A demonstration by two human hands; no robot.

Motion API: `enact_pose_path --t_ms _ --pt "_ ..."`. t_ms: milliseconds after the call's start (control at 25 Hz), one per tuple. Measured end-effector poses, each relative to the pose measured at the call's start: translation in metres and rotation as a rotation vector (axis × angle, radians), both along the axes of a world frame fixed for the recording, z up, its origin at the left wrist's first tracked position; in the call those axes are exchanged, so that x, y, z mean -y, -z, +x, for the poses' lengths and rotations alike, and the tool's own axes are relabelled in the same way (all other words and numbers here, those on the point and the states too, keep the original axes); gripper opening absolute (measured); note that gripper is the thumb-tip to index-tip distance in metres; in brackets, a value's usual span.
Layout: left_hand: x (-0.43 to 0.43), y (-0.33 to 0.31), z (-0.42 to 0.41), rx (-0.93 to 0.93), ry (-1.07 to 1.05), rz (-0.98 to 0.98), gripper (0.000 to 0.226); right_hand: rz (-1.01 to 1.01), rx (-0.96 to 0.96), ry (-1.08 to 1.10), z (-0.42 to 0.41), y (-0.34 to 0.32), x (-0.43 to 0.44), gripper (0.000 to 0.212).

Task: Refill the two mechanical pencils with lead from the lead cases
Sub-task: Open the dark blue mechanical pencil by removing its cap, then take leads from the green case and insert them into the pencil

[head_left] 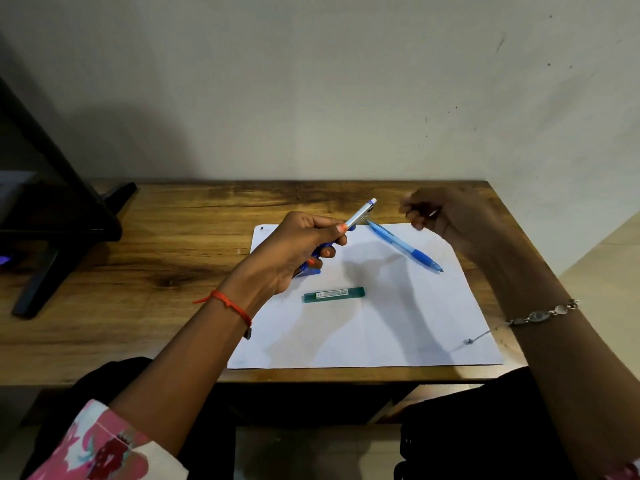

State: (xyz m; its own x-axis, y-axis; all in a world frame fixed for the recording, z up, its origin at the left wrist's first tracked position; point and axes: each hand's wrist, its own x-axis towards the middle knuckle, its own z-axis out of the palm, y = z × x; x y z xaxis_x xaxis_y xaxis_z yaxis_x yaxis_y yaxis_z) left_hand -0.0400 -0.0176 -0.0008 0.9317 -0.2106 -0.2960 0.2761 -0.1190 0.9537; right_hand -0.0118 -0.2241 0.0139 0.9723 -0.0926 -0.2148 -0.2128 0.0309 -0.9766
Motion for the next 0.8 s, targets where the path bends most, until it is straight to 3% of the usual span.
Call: enact_pose_path --t_ms 120,240,440,600,800 --pt "-0.002 -0.001 0.004 0.048 -0.01 0.068 0.014 -0.615 -0.022 -0.336 -0.01 0.011 -0.015 0.008" --pt "-0.005 0.0 0.005 0.056 -0.019 0.096 0.014 -0.93 0.001 -0.476 -0.013 0.019 -0.025 0.008" --pt "-0.005 0.001 0.007 0.063 -0.032 0.111 0.019 -1.007 0.043 -0.516 -0.012 0.025 -0.029 0.009" --pt "-0.005 0.002 0.007 0.073 -0.028 0.127 0.017 -1.047 0.121 -0.558 -0.012 0.024 -0.03 0.024" --pt "-0.006 0.006 0.011 0.136 -0.025 0.205 0.017 -1.051 0.09 -0.562 -0.009 0.025 -0.028 0.019"
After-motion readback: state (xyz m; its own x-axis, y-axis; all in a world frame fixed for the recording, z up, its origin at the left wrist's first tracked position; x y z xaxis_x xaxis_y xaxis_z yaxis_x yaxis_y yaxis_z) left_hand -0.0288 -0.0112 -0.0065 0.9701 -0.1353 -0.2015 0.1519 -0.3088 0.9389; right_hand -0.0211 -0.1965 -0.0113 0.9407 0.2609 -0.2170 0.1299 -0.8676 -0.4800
